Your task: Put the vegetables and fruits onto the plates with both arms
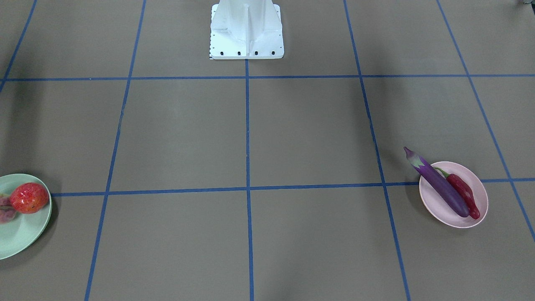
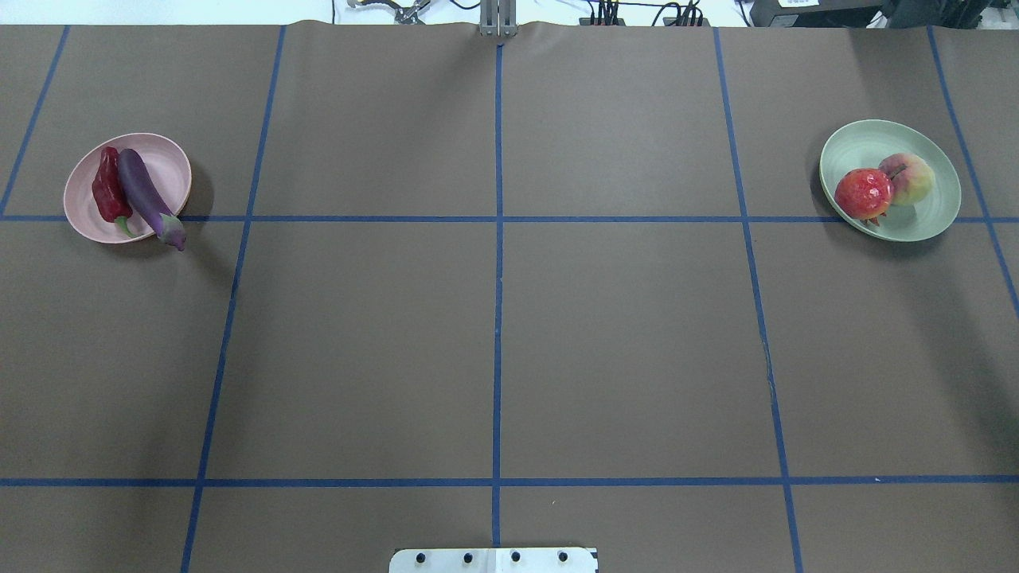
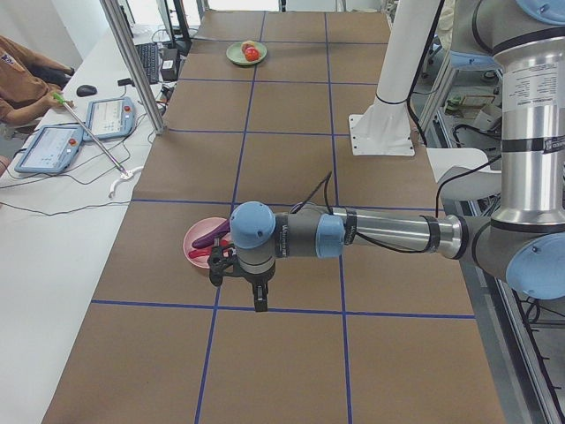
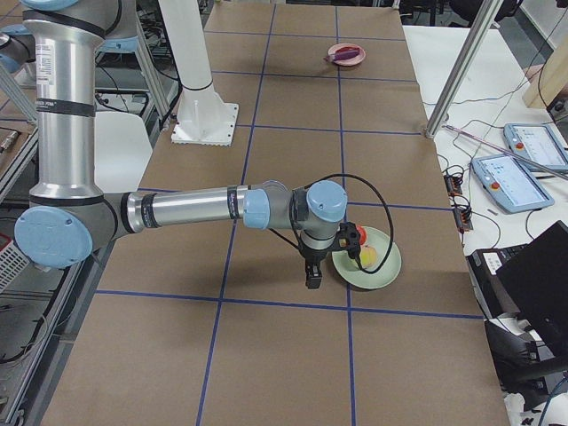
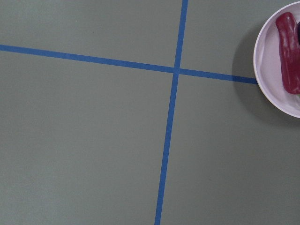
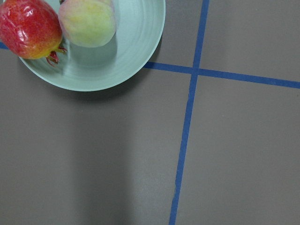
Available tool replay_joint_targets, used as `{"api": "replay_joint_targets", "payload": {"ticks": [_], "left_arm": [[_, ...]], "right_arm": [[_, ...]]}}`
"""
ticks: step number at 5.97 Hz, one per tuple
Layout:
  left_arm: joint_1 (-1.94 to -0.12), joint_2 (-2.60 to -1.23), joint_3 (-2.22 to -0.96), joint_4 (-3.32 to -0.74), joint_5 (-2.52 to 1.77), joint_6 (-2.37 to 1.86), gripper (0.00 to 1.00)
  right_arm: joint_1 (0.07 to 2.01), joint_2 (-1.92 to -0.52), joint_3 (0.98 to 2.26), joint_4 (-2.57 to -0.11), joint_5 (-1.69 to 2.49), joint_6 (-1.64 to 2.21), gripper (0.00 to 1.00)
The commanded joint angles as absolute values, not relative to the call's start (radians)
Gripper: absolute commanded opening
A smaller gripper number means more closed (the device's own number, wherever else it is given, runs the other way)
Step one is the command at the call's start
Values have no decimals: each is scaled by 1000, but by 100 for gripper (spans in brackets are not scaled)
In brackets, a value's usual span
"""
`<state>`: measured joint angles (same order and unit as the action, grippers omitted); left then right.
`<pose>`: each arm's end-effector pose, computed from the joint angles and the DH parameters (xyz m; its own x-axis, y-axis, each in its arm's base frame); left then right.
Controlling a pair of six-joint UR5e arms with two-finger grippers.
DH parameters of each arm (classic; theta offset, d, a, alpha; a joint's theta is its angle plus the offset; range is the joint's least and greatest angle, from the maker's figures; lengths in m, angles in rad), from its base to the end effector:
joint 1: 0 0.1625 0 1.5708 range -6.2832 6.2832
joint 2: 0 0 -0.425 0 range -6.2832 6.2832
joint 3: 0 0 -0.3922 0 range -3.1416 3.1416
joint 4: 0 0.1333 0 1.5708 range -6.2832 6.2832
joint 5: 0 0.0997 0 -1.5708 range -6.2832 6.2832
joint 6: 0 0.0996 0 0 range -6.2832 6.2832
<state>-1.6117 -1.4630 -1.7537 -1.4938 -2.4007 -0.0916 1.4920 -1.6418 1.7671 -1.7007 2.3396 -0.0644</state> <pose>-0.0780 -0.4421 0.6230 0.6678 -0.1203 -0.7346 0.1024 0.9923 -0.0694 0.0278 -0.4620 0.6095 0.7102 -0.1174 0.6941 0.1247 0.9914 0.0401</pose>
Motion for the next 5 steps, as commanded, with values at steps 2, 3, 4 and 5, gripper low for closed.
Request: {"api": "replay_joint_targets", "payload": {"ticks": [2,3,4,5], "left_arm": [[-1609,-1463,-1747,-1497,-2404,-92,100],[-1609,-1466,-1744,-1499,-2404,-92,100],[-1605,-1468,-1746,-1499,-2404,-89,100],[-1605,-1465,-1746,-1496,-2402,-87,100]], "right_arm": [[1491,-1646,1758,-1703,2359,-61,100],[1493,-1635,1761,-1698,2358,-60,100],[1493,-1632,1759,-1698,2346,-58,100],[1493,-1638,1761,-1698,2345,-58,100]]}}
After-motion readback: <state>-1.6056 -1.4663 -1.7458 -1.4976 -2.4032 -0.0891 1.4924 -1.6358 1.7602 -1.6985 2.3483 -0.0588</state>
